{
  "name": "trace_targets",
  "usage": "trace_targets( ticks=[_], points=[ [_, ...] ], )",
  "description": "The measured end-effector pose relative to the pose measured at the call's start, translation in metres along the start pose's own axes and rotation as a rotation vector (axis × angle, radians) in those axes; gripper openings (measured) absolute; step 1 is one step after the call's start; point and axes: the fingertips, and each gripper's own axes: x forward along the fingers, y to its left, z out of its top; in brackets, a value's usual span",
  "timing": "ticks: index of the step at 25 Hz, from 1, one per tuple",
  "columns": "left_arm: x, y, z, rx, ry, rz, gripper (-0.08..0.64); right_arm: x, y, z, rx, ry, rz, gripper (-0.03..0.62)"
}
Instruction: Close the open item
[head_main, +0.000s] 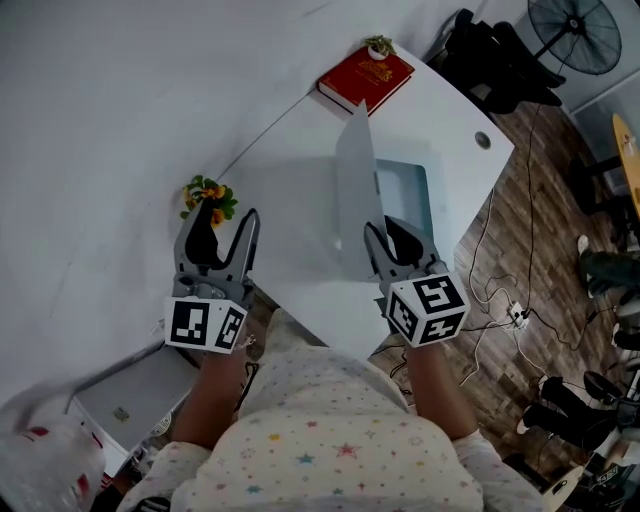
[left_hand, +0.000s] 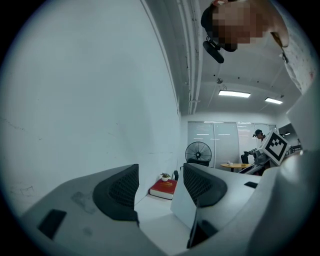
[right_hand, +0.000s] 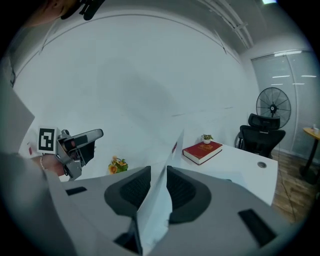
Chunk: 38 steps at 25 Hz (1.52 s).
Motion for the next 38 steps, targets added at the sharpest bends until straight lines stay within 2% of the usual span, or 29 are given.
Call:
trace_targets(
  ticks=[11, 24, 38],
  points=[
    [0.011, -0.017, 0.000, 0.008, 0.006, -0.056, 0.261, -0.032, -0.049, -0.020, 0.057, -0.005, -0.135, 0.075],
    [0.027, -0.046, -0.001, 0.017, 0.030, -0.119, 0.259, -0.062, -0.085, -0.040, 0.120, -0.012, -0.206, 0.061],
    [0.046, -0.081, -0.009, 0.014, 0.059, -0.215, 0.259, -0.087, -0.097, -0.061, 0.215, -0.024, -0.215, 0.044]
  ],
)
